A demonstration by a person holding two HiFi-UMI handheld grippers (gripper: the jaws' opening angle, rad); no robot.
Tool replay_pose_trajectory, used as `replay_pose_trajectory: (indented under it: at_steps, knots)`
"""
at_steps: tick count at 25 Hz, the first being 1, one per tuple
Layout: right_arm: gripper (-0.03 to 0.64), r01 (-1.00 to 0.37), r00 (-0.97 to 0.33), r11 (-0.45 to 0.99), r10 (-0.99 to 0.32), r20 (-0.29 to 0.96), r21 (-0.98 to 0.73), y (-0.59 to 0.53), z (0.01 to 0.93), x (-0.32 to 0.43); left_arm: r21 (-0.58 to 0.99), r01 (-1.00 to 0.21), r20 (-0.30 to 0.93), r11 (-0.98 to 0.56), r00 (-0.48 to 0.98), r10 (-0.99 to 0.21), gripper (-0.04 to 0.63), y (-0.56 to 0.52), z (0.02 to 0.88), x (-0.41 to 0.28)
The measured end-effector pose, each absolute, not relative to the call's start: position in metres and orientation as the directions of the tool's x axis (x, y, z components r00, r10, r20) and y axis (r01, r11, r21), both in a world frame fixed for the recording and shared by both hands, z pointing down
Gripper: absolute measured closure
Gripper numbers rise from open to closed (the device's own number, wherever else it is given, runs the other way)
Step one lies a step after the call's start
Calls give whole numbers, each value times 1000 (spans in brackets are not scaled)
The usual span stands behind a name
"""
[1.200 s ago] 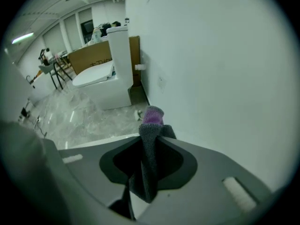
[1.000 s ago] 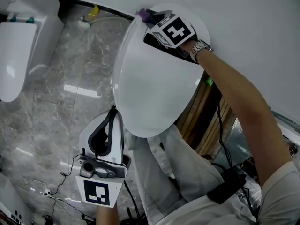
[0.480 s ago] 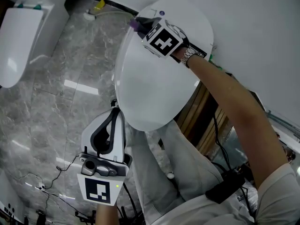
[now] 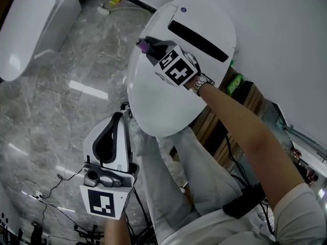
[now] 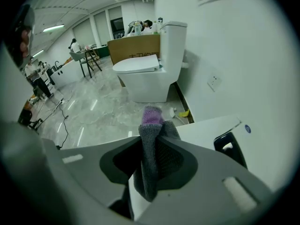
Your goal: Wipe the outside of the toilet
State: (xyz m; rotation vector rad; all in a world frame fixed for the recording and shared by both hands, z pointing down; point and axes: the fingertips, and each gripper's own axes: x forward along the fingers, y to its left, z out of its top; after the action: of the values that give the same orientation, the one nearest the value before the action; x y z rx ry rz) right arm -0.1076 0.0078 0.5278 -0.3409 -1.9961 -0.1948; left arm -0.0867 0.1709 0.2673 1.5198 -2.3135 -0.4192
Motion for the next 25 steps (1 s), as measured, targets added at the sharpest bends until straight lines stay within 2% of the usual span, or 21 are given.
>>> replay_pose_trajectory:
  at_steps: [10,25]
  knots:
    - [531,405,-348,913,193,917,-39,77,541,-64,413,-800,104,436,-434,-895,592,187,263,-102]
    - [531,517,-214,843,297,931,-150,187,559,27,415,-797,87,438,-444,-892,592,196,261,-104]
